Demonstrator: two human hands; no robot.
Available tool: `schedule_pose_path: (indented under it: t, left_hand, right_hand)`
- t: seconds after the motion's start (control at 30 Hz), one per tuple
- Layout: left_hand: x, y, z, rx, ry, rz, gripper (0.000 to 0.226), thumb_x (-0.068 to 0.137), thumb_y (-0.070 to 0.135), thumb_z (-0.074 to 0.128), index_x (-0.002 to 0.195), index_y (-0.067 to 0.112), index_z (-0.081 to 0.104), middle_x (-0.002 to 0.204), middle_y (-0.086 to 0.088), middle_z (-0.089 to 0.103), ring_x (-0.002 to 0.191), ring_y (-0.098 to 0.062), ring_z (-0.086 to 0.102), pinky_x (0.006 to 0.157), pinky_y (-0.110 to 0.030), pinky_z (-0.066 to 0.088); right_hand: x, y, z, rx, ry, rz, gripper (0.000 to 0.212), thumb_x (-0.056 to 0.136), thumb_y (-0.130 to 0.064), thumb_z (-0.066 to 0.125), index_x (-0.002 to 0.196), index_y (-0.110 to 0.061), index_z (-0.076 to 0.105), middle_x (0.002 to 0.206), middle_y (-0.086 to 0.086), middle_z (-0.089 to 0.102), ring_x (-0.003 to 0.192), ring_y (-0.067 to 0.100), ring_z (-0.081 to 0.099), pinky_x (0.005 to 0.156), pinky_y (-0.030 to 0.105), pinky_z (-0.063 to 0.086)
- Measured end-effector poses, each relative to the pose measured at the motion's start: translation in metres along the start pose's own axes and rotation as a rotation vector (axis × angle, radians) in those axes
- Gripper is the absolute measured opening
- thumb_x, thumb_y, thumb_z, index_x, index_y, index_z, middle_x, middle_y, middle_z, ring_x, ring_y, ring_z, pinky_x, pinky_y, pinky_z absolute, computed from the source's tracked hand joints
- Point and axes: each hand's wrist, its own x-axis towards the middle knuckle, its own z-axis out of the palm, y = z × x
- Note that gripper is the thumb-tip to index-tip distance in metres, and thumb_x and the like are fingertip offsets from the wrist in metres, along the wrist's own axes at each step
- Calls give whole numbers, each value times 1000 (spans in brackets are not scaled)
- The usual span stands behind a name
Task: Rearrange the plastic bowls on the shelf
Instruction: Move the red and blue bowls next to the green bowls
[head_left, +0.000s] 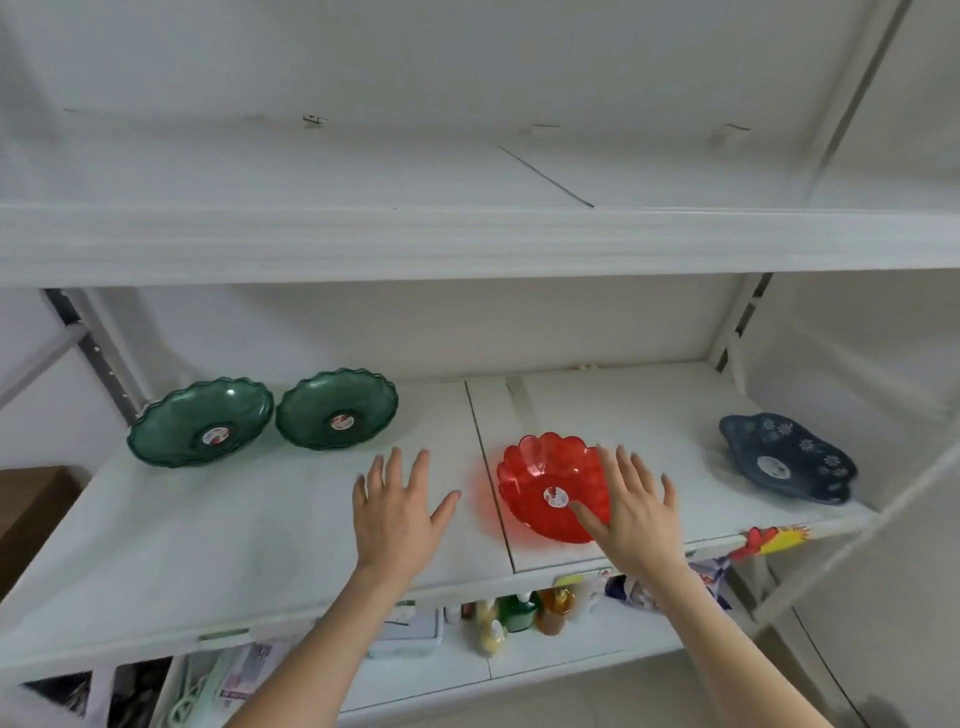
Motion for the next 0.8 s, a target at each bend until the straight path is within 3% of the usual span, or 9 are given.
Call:
schedule_pose_path:
  t: [0.23, 0.37, 0.53, 0.6, 0.73, 0.8]
  left_hand:
    - [-12, 93, 25, -7, -99, 49, 76, 80, 71, 31, 125, 16, 59, 120, -20, 66, 110, -41, 62, 87, -53, 54]
    - [-7, 136, 46, 11, -124, 37, 82, 80, 75, 26, 129, 17, 56, 122, -17, 66, 109, -37, 62, 84, -50, 54]
    - [3, 182, 81, 29, -145, -85, 91, 78, 79, 13, 127, 16, 58, 120, -21, 66, 103, -40, 65, 80, -50, 55]
    - [2, 201, 94, 44, -174, -164, 89, 77, 79, 19, 125, 15, 59, 116, -24, 66, 98, -41, 65, 76, -50, 56]
    - [4, 234, 115, 57, -183, -311, 77, 70, 68, 59, 124, 13, 60, 113, -28, 64, 95, -46, 65, 71, -52, 57]
    - [5, 241, 126, 65, -180, -378, 79, 68, 65, 66, 126, 12, 59, 116, -30, 63, 96, -48, 64, 72, -53, 56]
  right_hand:
    - [-7, 109, -5, -31, 15, 134, 94, 75, -78, 5, 153, -26, 9, 159, 5, 24, 147, 25, 21, 116, 51, 20]
    - [4, 180, -1, -10, 45, 212, 91, 80, -77, 18, 152, -23, 16, 157, 7, 30, 145, 26, 27, 115, 50, 24]
    - [32, 274, 6, 29, -1, 312, 86, 83, -72, 32, 153, -26, 13, 159, 4, 26, 146, 25, 25, 115, 48, 24]
    - [46, 312, 10, 55, -29, 345, 84, 83, -71, 34, 152, -27, 13, 159, 3, 25, 145, 24, 26, 114, 47, 27]
    - [70, 378, 19, 53, -78, 393, 87, 80, -75, 29, 151, -28, 13, 158, 2, 29, 141, 26, 34, 109, 46, 35]
    - [82, 406, 29, 44, -109, 416, 90, 76, -78, 22, 150, -26, 16, 156, 2, 33, 138, 28, 39, 107, 47, 37]
